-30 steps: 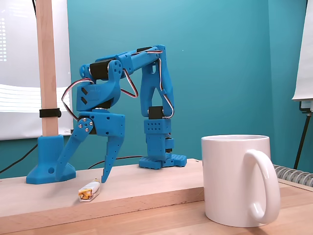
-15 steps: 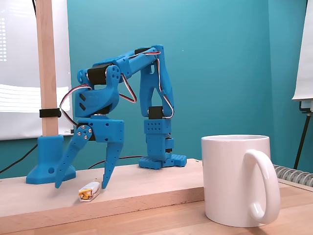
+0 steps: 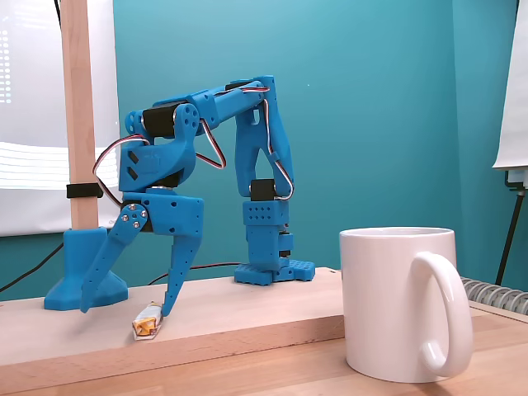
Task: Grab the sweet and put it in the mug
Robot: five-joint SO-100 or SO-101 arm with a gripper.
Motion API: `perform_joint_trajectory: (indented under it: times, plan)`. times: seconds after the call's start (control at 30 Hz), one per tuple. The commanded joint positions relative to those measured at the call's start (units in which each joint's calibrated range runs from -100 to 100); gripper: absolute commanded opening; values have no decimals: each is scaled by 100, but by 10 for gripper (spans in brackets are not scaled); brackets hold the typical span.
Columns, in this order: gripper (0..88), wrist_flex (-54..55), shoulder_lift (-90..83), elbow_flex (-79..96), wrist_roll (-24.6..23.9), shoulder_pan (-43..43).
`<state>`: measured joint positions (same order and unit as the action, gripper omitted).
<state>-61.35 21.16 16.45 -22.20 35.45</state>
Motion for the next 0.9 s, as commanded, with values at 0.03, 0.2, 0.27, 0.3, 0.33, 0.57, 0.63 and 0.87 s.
perform_joint_trajectory:
  times: [0.03, 0.2, 0.27, 0.3, 0.33, 0.57, 0.63, 0.87]
  plan:
    - [312, 22, -42, -271, 10, -23]
    - [172, 30, -42, -280, 10, -30]
    - [95, 38, -34, -298, 15, -30]
    - [53, 38, -25, -316, 15, -30]
    - [26, 38, -25, -334, 15, -30]
    - [16, 38, 1, -352, 15, -1]
    - [17, 38, 18, -352, 15, 13]
    - [31, 38, 27, -334, 20, 21]
